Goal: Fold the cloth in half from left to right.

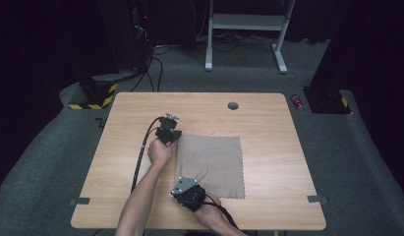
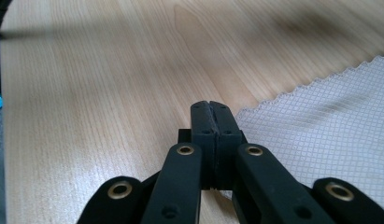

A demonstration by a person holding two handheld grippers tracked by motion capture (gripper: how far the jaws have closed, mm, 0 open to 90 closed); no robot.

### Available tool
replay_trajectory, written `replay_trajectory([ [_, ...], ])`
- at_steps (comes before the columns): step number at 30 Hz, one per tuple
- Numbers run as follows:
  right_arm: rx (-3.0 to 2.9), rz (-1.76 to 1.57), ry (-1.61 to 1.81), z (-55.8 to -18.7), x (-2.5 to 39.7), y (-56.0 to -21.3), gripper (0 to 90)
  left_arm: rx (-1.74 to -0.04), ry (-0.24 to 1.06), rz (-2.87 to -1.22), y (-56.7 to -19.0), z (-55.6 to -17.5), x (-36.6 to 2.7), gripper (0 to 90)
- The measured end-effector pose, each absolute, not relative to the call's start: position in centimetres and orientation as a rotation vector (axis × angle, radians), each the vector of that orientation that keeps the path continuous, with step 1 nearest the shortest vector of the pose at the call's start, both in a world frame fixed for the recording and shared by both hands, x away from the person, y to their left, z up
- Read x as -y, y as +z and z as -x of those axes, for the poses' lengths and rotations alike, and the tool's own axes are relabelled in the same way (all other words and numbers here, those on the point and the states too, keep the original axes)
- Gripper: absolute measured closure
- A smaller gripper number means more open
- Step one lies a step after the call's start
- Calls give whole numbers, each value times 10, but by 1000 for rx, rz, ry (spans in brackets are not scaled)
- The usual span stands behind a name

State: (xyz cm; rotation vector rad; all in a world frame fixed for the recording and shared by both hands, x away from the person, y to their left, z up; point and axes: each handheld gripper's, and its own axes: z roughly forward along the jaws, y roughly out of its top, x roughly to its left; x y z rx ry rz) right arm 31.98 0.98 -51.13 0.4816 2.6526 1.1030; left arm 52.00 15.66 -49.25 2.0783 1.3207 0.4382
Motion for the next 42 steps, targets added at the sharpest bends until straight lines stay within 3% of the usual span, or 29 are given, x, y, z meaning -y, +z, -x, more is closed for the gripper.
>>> replay_trajectory([
  [27,-2685,-447,1255,-320,-33,-494,900,-1367,441,-1999,-473,-503,-215,900],
  [42,-2683,-453,1331,-320,-29,-491,900,-1354,461,-1989,-467,-499,-214,900],
])
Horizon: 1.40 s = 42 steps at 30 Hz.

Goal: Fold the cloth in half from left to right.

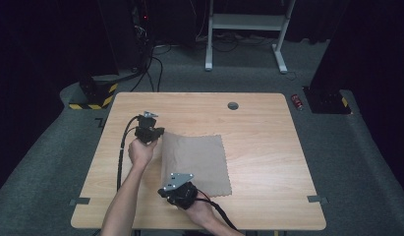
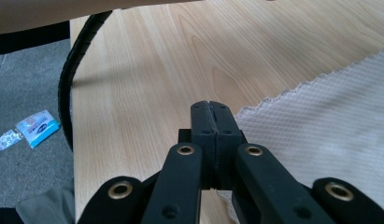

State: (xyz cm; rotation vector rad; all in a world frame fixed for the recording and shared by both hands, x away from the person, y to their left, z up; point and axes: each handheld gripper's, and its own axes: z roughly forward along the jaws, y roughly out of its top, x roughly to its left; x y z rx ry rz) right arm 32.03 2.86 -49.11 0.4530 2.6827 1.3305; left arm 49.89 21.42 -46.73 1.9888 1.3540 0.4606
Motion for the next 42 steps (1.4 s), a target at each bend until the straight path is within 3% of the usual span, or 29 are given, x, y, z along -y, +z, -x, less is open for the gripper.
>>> replay_trajectory([
  [42,-2552,-695,1311,-325,67,-505,900,-1247,404,-2025,-476,-522,-141,900],
])
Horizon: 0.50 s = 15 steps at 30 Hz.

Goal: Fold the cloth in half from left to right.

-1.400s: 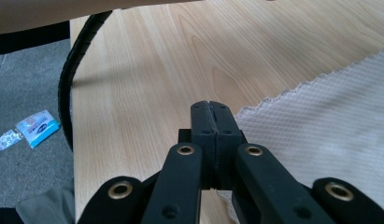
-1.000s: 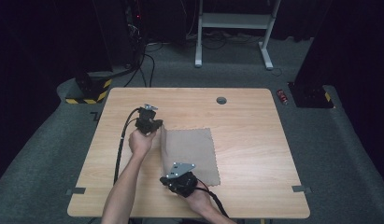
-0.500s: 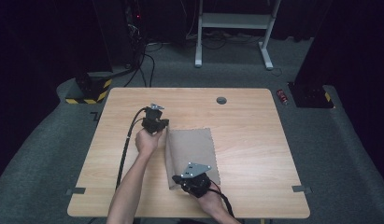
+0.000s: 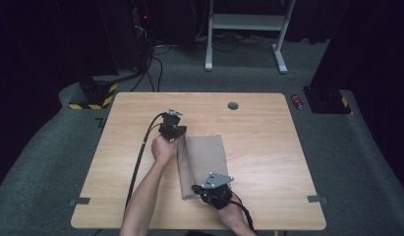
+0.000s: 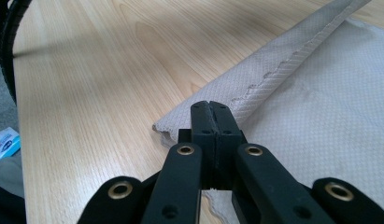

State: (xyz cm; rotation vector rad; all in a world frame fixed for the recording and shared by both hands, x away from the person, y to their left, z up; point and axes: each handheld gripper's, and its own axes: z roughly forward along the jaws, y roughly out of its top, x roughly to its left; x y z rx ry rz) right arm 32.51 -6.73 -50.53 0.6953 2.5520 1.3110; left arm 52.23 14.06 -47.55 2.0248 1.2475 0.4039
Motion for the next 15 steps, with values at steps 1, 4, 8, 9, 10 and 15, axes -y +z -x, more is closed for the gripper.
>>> replay_trajectory([
  [1,-2550,-704,1310,-325,69,-505,900,-1240,408,-2030,-475,-523,-139,900],
  [4,-2544,-712,1308,-324,73,-505,900,-1232,407,-2024,-475,-524,-136,900],
  [8,-2531,-722,1292,-323,83,-506,900,-1221,395,-2043,-478,-526,-128,900],
  [9,-2529,-721,1291,-323,85,-507,900,-1223,388,-2044,-478,-527,-126,900],
  [10,-2529,-733,1292,-323,86,-507,900,-1219,387,-2049,-478,-528,-124,900],
  [15,-2523,-746,1290,-322,90,-509,900,-1193,395,-2066,-475,-529,-116,900],
])
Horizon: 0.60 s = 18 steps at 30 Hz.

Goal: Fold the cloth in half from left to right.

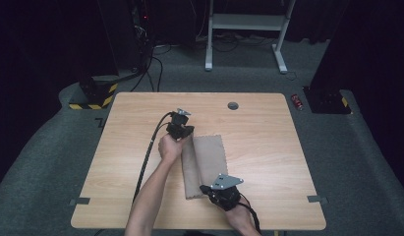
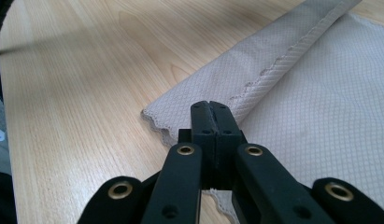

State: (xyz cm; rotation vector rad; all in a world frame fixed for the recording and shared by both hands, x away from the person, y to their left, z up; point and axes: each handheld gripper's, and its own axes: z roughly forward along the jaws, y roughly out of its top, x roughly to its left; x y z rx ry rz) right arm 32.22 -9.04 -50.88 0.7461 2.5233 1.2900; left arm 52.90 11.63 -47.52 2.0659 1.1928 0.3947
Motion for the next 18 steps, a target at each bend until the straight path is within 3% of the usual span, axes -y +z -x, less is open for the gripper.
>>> replay_trajectory([
  [18,-2474,-804,1282,-321,113,-507,900,-1168,362,-2054,-477,-537,-91,900],
])
